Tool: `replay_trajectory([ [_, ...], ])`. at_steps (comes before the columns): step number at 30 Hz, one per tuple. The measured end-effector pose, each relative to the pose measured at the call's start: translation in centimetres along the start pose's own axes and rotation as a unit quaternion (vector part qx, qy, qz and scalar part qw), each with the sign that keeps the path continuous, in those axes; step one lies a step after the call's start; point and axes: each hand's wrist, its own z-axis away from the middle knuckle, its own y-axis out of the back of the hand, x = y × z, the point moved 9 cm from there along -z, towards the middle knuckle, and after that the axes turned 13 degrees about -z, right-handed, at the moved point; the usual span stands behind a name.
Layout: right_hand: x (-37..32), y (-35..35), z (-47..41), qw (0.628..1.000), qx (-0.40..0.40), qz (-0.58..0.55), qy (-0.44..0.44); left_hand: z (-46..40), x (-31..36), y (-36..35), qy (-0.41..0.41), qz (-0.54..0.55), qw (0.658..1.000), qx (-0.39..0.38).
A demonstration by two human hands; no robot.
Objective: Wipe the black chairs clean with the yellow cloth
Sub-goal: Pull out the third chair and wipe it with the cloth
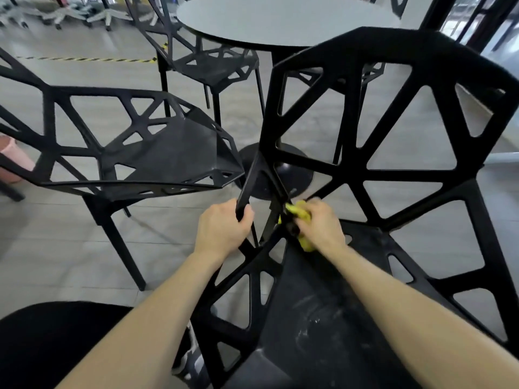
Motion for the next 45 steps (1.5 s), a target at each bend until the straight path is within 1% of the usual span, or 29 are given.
replay_trajectory([
  [1,-1.3,1.4,-1.0,0.998,0.05,-0.035,-0.028,0.0,0.2,0.4,-0.008,-0.004,1.0,0.016],
  [3,-6.0,4.4,-2.8,0.977,0.177,-0.116,-0.023,0.6,0.1,1.9,0.006,0.002,0.999,0.051],
  [4,-8.7,4.8,-3.7,0.969,0.209,-0.136,-0.001,1.2,-0.6,2.5,0.029,0.007,0.998,0.056],
  [5,-11.2,4.6,-4.4,0.965,0.218,-0.143,0.023,2.0,-1.5,2.6,0.048,0.01,0.998,0.051],
  [7,-14.1,1.8,-4.2,0.972,0.18,-0.148,0.033,4.3,-3.2,2.0,0.049,0.035,0.998,0.002],
  [9,-14.6,-1.9,-0.5,0.978,0.137,-0.155,0.027,7.2,-4.4,0.8,0.035,0.079,0.991,-0.104],
  [11,-15.1,-4.4,5.7,0.98,0.085,-0.149,0.098,9.6,-5.0,-0.2,0.022,0.095,0.975,-0.198],
  [13,-15.6,-5.2,10.1,0.969,0.007,-0.144,0.198,10.5,-5.3,-0.3,0.019,0.131,0.967,-0.217],
  [14,-15.7,-4.5,9.7,0.962,-0.004,-0.142,0.234,10.5,-5.3,-0.1,0.019,0.143,0.965,-0.218],
  [15,-15.5,-3.8,7.8,0.959,0.007,-0.139,0.247,10.5,-5.3,0.0,0.02,0.15,0.962,-0.226],
  [16,-15.0,-2.8,4.9,0.96,0.048,-0.143,0.238,10.5,-5.3,-0.1,0.019,0.154,0.959,-0.239],
  [19,-13.0,0.5,-3.9,0.965,0.187,-0.163,0.087,10.7,-5.6,0.4,0.026,0.144,0.956,-0.253],
  [20,-12.8,0.3,-4.4,0.961,0.21,-0.171,0.06,10.7,-5.7,0.6,0.03,0.138,0.958,-0.251],
  [21,-13.6,-0.5,-3.0,0.959,0.219,-0.167,0.063,10.7,-5.8,0.8,0.035,0.132,0.957,-0.255],
  [22,-14.9,-1.7,-0.2,0.96,0.208,-0.166,0.082,10.6,-5.8,1.0,0.039,0.131,0.956,-0.26],
  [25,-16.7,-6.5,10.1,0.963,0.072,-0.196,0.171,10.4,-6.7,0.7,0.072,0.151,0.943,-0.287],
  [26,-16.6,-6.8,11.2,0.962,0.05,-0.185,0.196,10.5,-7.0,0.5,0.077,0.161,0.939,-0.294],
  [27,-16.5,-6.5,10.3,0.96,0.049,-0.164,0.222,10.7,-7.1,0.4,0.074,0.167,0.938,-0.295],
  [28,-16.3,-6.1,7.9,0.961,0.072,-0.143,0.227,10.9,-7.1,0.5,0.066,0.169,0.939,-0.292],
  [29,-16.1,-5.0,4.8,0.962,0.11,-0.137,0.207,11.2,-6.9,0.5,0.06,0.169,0.941,-0.287],
  [31,-15.6,-2.1,-0.9,0.964,0.19,-0.144,0.121,11.9,-6.9,0.6,0.056,0.187,0.941,-0.276],
  [33,-15.1,-0.9,-3.3,0.962,0.207,-0.168,0.06,12.9,-7.0,0.5,0.056,0.218,0.929,-0.295],
  [35,-14.9,-1.5,-1.2,0.958,0.198,-0.204,0.03,13.3,-6.7,0.6,0.041,0.23,0.918,-0.322],
  [36,-15.0,-2.4,1.1,0.958,0.176,-0.222,0.041,13.3,-6.7,0.7,0.035,0.226,0.916,-0.329],
  [38,-14.6,-5.7,7.4,0.968,0.083,-0.224,0.081,12.9,-6.9,1.0,0.027,0.196,0.924,-0.327],
  [39,-13.7,-7.2,10.2,0.972,0.039,-0.217,0.084,12.7,-7.0,1.2,0.025,0.178,0.929,-0.323],
  [40,-12.2,-7.9,11.8,0.976,0.019,-0.203,0.071,12.5,-7.0,1.4,0.025,0.174,0.93,-0.322],
  [43,-8.8,-7.2,10.9,0.985,0.062,-0.163,-0.013,12.9,-6.2,1.6,0.033,0.194,0.929,-0.313],
  [45,-9.8,-6.4,10.3,0.983,0.093,-0.154,-0.023,12.5,-6.2,1.6,0.043,0.186,0.936,-0.296],
])
